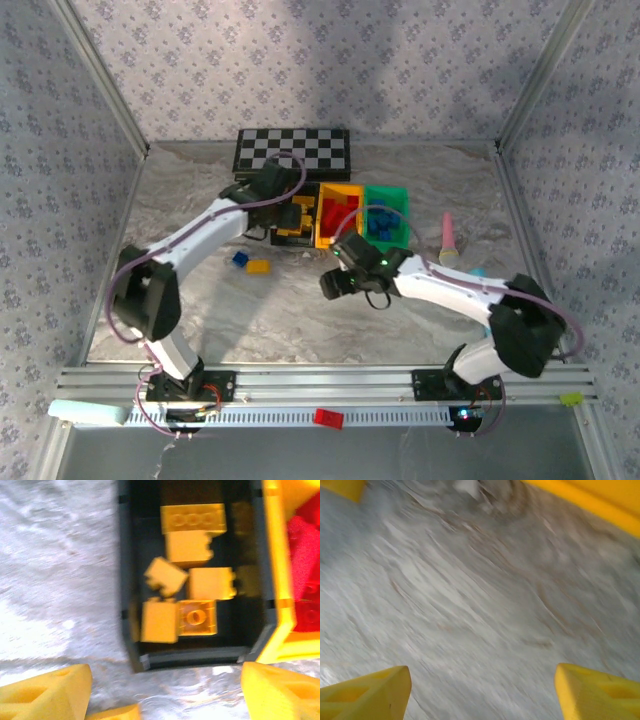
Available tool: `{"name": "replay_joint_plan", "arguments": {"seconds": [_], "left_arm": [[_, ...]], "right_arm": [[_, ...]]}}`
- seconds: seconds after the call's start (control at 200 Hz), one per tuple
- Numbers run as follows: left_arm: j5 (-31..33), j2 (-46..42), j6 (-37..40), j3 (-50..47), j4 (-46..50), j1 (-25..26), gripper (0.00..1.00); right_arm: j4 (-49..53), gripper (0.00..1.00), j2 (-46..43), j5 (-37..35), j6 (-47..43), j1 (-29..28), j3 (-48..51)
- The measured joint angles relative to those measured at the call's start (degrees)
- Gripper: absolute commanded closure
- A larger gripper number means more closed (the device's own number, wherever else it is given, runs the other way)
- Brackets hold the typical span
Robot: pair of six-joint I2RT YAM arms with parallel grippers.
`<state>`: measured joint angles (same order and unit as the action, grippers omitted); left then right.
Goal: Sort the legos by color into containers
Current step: Pick up the lego from the center of the table.
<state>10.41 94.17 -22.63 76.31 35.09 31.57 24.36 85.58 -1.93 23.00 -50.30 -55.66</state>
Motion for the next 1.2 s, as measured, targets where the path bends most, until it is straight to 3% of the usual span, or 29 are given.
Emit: {"name": "replay_joint_plan", "arguments": {"seconds": [0.27, 0.43, 0.7, 1.034, 1.199], "left_arm": [[-3.39, -11.58, -2.01, -15.82, -2.29, -11.41, 0.23], [-5.77, -16.13, -2.12, -20.28, -2.25, -18.69, 0.23], [-11.15, -22.97, -2.05, -24.79, -1.55, -26.75, 0.23], [-15.61, -27.04, -2.08, -27.67, -0.68, -28.22, 0.23], [-16.90, -27.06, -2.10, -28.41, -0.63, -28.22, 0.23]], "right_arm": [[-0.26, 0.22, 19.85, 1.97, -10.03, -3.76, -21.88], [1.86, 0.21, 29.35, 4.48, -16.94, -4.72, -33.40], [9.46, 0.22, 44.50, 9.51, -26.36, -4.28, -54.69], [15.52, 0.22, 52.39, 12.37, -29.73, -4.00, -62.49], [16.26, 0.29, 53.72, 11.85, -30.12, -4.22, -62.97]]}}
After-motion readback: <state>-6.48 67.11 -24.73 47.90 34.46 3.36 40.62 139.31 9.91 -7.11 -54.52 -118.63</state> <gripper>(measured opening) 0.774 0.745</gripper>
